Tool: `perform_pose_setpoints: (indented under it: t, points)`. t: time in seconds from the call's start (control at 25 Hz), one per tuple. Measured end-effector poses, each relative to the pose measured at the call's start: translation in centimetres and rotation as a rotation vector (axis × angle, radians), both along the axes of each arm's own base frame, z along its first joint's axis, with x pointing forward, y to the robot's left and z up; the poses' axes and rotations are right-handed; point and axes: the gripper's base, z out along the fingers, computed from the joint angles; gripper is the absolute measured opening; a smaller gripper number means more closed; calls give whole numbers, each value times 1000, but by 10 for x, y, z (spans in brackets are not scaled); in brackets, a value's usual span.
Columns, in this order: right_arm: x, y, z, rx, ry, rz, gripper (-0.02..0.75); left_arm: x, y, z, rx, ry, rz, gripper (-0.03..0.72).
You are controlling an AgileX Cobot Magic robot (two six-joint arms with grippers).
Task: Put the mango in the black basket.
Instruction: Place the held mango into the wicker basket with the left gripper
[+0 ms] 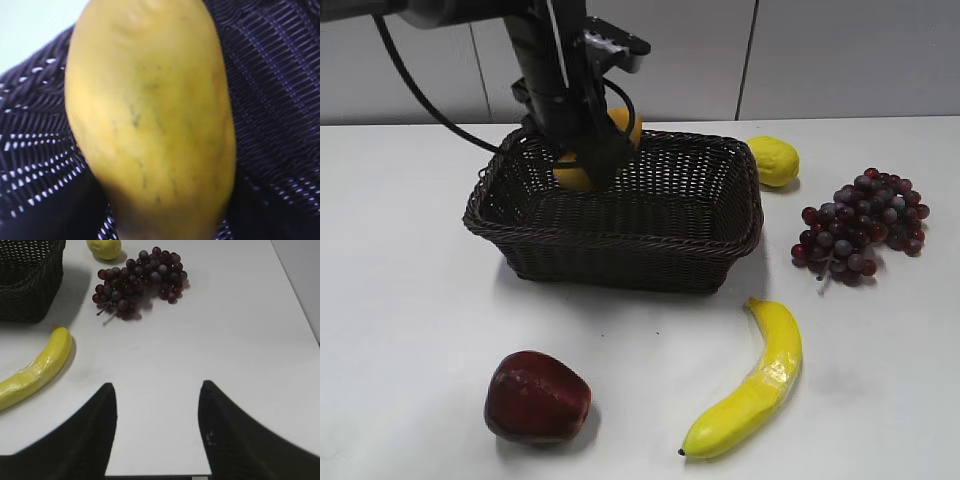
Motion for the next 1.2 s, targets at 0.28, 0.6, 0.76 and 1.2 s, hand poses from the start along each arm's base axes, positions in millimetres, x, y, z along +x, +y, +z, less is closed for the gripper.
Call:
perform_pose_setpoints:
  t: [0.28, 0.6, 0.76, 1.2]
  points:
    - [0, 0, 0, 0, 0, 0, 408, 4, -7, -14, -43, 10, 10, 518]
    - [0, 0, 0, 0, 0, 0, 407, 4, -11, -49, -27, 109, 22, 518]
    - [0, 0, 0, 0, 0, 0, 407, 3, -12, -53, -32, 127, 26, 518]
    - [0, 0, 0, 0, 0, 0, 407, 1, -13, -67, -21, 191, 33, 650]
